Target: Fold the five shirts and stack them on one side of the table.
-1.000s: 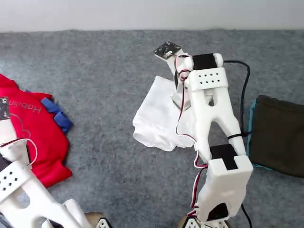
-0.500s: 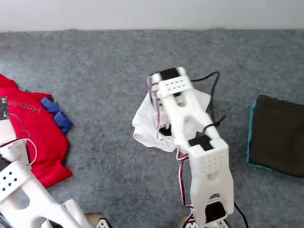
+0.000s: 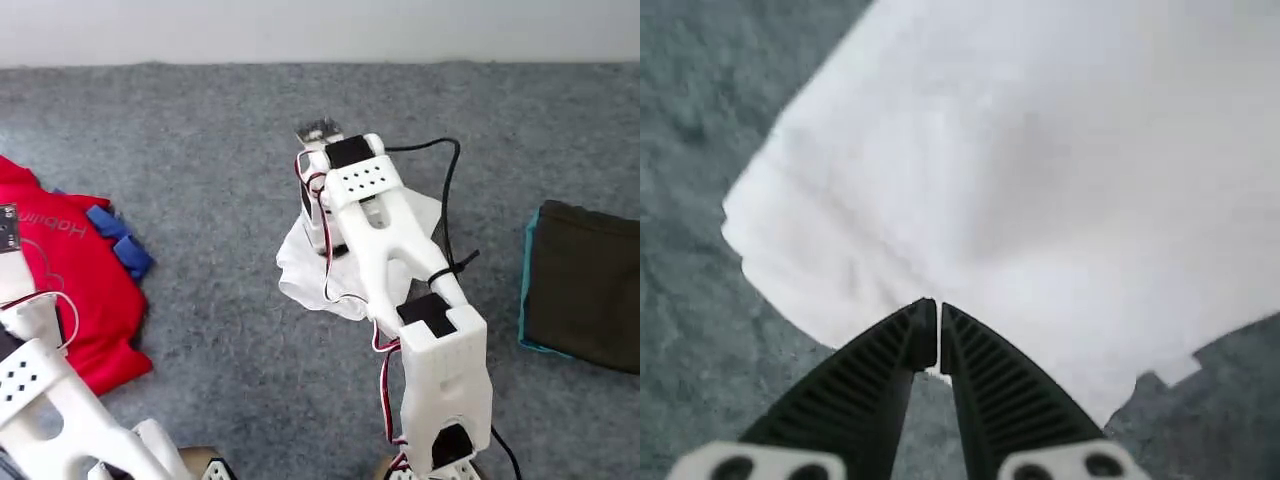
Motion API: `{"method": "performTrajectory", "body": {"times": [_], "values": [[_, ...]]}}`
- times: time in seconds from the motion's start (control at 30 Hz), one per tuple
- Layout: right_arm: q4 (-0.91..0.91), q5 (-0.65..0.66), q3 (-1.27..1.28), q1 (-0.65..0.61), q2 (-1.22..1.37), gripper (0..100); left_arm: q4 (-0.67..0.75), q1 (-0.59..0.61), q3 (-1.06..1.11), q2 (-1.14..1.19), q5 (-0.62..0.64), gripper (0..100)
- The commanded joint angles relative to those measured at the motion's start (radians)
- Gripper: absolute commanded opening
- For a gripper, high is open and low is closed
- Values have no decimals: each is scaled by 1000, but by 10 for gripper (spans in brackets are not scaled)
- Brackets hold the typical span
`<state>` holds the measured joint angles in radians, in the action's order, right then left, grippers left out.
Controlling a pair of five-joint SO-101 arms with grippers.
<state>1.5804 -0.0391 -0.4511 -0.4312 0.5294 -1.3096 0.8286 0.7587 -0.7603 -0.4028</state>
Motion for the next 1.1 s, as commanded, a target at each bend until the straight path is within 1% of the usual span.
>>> {"method": "performTrajectory", "body": {"times": [0.0, 0.1, 0.3, 0.4, 0.6, 0.63, 0.73, 0.83, 0.93, 1.0, 1.07], "values": [[-125, -11, 0, -28, -13, 9, 6, -3, -18, -20, -6, 15], [-130, -11, -2, -91, 71, 9, 6, -3, -18, -20, -6, 15], [-10, -11, -5, -220, 117, 9, 6, -3, -18, -20, -6, 15], [21, -12, -35, -213, 90, 9, 6, -3, -18, -20, -6, 15], [94, -17, -164, -108, -8, 9, 6, -3, -18, -20, -6, 15], [105, -37, -181, -85, -21, 9, 6, -3, -18, -20, -6, 15], [136, -163, -224, -21, -36, 9, 6, -3, -18, -20, -6, 15], [137, -292, -227, 38, -30, 9, 6, -5, -18, -20, -6, 15], [128, -376, -229, 94, -8, 9, 6, -5, -18, -20, -6, 15], [127, -466, -233, 111, 5, 15, 6, -5, -18, -20, -6, 15], [134, -572, -233, 113, 18, 77, 6, -5, -18, -20, -6, 15]]}}
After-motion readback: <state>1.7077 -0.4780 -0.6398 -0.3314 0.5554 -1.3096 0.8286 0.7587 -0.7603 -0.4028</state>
